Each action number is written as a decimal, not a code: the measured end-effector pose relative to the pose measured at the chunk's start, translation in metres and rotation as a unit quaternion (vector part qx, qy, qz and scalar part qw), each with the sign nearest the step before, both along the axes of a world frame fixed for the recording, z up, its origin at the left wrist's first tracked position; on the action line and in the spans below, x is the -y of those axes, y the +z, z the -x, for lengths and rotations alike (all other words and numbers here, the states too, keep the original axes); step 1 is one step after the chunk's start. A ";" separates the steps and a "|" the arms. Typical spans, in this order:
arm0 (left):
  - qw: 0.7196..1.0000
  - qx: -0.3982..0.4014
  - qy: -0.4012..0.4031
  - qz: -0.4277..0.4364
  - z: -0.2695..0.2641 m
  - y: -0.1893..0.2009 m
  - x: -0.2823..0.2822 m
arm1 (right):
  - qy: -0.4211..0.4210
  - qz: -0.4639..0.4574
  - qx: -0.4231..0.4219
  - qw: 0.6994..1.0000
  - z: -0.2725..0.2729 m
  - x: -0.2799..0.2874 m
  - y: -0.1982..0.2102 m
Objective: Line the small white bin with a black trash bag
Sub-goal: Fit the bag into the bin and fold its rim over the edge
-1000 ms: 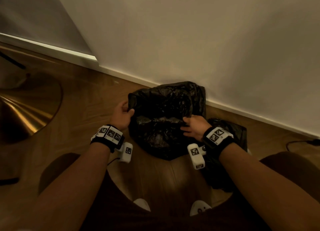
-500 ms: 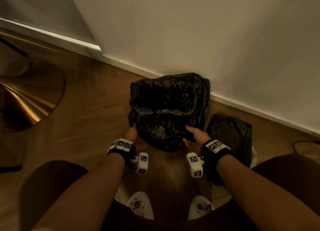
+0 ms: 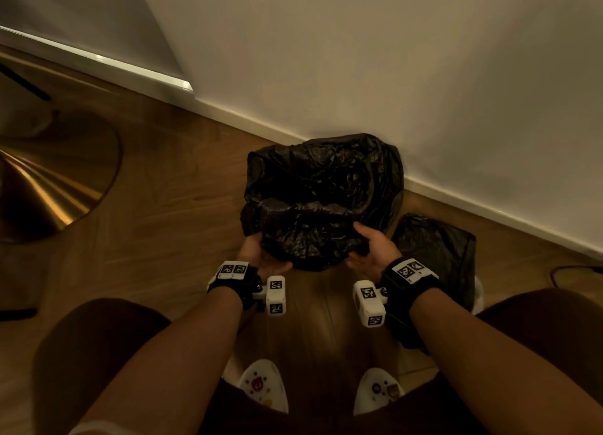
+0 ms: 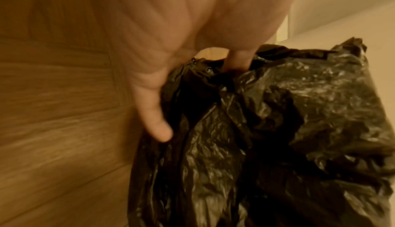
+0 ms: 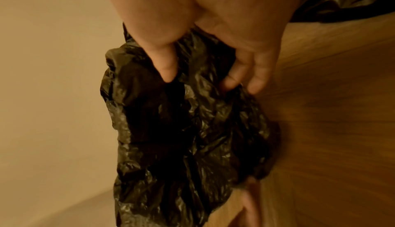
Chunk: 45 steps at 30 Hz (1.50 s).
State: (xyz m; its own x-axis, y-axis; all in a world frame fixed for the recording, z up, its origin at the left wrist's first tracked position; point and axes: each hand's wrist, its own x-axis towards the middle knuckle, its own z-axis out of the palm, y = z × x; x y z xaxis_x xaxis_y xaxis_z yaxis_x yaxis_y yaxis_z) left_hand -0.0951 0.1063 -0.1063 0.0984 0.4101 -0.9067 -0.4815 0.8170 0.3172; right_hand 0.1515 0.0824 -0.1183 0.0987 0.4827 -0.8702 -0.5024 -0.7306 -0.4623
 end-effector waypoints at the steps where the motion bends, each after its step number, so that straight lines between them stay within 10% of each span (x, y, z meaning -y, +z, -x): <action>1: 1.000 0.006 0.016 -0.011 -0.001 -0.002 -0.002 | 0.003 -0.006 0.014 1.000 0.000 0.000 -0.002; 14: 0.986 0.034 0.145 -0.068 0.002 -0.003 -0.020 | -0.058 0.032 0.082 0.994 -0.010 -0.004 -0.015; 23: 0.961 0.047 0.250 -0.103 0.007 0.001 -0.025 | -0.215 -0.056 -0.117 0.968 -0.003 -0.013 0.000; 28: 0.988 0.009 0.099 -0.122 0.010 0.000 -0.022 | -0.104 -0.102 -0.121 0.982 0.006 -0.014 0.015; 36: 0.982 -0.171 -0.024 -0.074 0.010 -0.019 -0.028 | 0.127 0.061 0.237 0.961 -0.003 -0.010 -0.011; 42: 0.991 -0.122 -0.021 -0.056 0.012 0.005 -0.031 | -0.105 0.025 -0.003 0.994 0.003 -0.012 0.027; 45: 0.984 -0.161 -0.057 -0.045 0.012 0.020 -0.038 | -0.094 -0.075 0.086 0.989 0.007 -0.017 0.052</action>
